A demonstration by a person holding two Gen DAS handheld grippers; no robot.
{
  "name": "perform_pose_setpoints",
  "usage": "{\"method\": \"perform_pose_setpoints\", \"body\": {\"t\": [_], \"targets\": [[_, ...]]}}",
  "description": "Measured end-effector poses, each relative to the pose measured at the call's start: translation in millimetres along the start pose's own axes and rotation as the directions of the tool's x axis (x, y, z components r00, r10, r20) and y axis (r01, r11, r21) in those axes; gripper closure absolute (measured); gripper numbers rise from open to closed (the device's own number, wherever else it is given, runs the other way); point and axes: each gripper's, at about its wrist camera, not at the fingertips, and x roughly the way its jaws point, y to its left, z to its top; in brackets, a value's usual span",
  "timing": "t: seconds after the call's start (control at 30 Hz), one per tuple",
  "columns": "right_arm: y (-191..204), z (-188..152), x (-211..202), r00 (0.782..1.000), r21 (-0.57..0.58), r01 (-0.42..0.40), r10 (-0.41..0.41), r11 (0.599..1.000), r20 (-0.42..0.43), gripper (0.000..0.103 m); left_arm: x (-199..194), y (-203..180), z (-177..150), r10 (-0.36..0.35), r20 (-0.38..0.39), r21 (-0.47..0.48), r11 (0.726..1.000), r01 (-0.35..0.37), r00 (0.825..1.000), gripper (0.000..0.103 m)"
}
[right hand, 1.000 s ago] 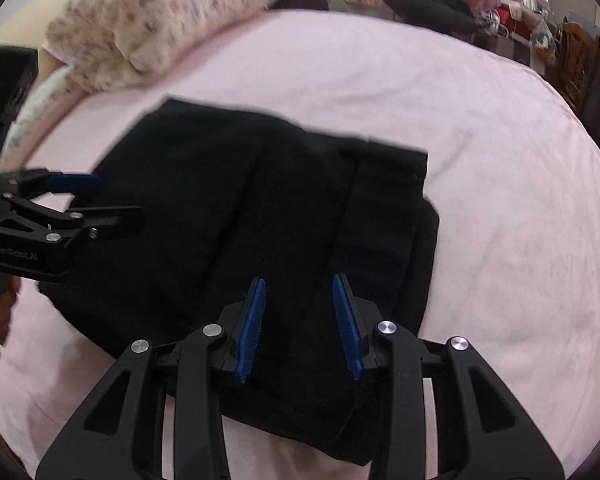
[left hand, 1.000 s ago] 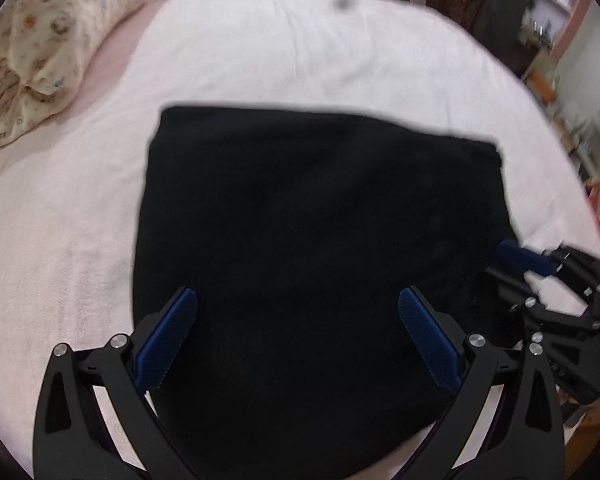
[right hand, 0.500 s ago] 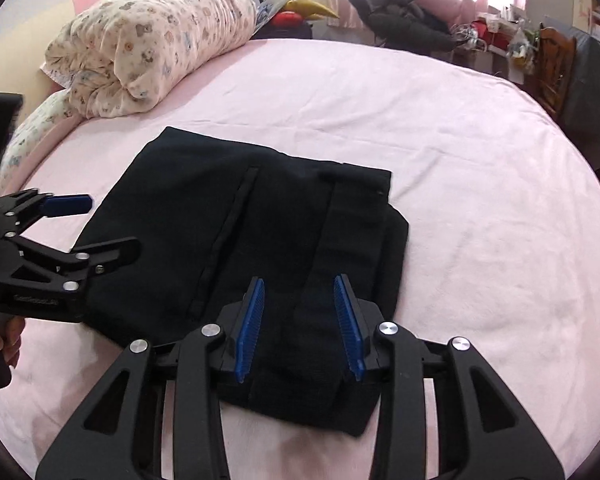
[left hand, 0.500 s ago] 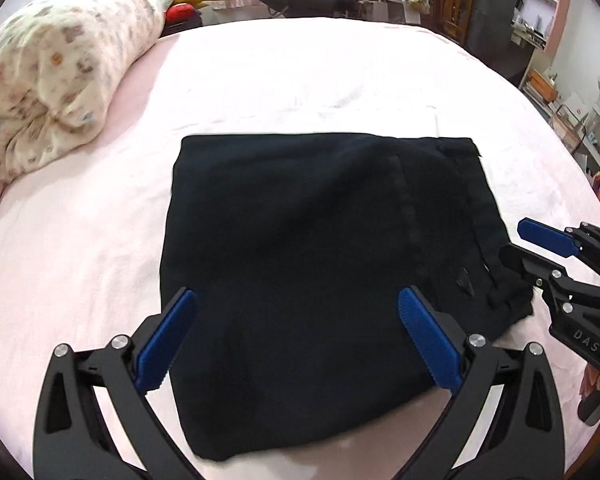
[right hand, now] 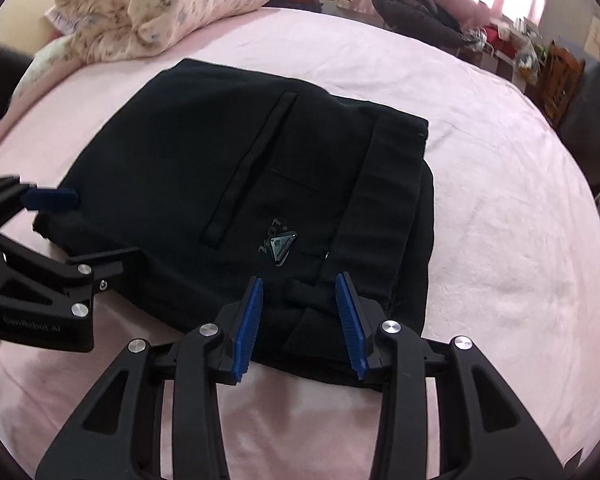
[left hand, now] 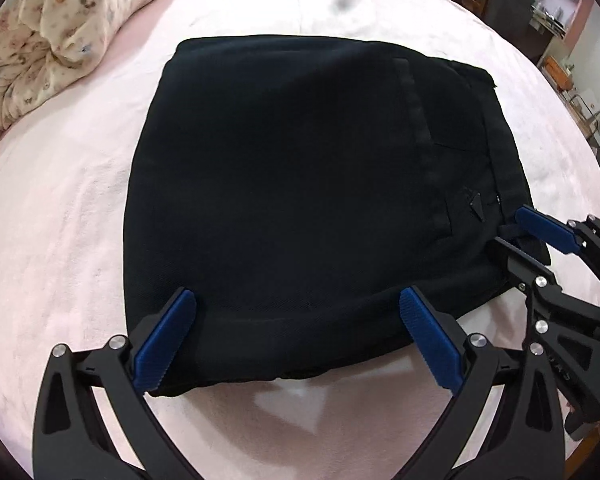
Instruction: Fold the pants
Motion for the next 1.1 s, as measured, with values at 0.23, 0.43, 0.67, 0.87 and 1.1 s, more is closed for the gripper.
{"method": "perform_pose_setpoints", "body": {"t": [0.23, 0.43, 0.67, 0.87, 1.1], "targets": [[-33.5, 46.0, -19.7, 0.991, 0.088, -0.020, 0.008, 0.996, 0.135, 0.053, -37.7, 10.8, 34.0, -0.036, 0.183, -0.025, 0.999, 0.042, 0.982, 0.002], [-55.4, 94.3, 21.4, 0.995, 0.105, -0.025, 0.015, 0.994, 0.097, 0.042, 9.4, 13.6, 98.5, -0.098, 0.073, -0.028, 0.995, 0.101, 0.992, 0.002], [-78.7, 99.0, 76.3, 0.986, 0.216, -0.107, 0.132, 0.970, -0.102, 0.042, 54.7, 16.9, 120.1, -0.103, -0.092, -0.086, 0.992, 0.095, 0.990, 0.002], [-70.3, 91.1, 24.6, 0.996, 0.117, -0.085, 0.085, 0.990, 0.005, 0.041, 17.3, 7.1, 106.7, -0.098, -0.003, -0.061, 0.993, 0.098, 0.995, 0.002], [-26.9, 16.7, -33.7, 0.996, 0.043, -0.051, 0.047, 0.998, 0.081, 0.041, -31.3, -18.0, 27.5, -0.039, 0.156, 0.057, 0.998, 0.030, 0.987, 0.002]]}}
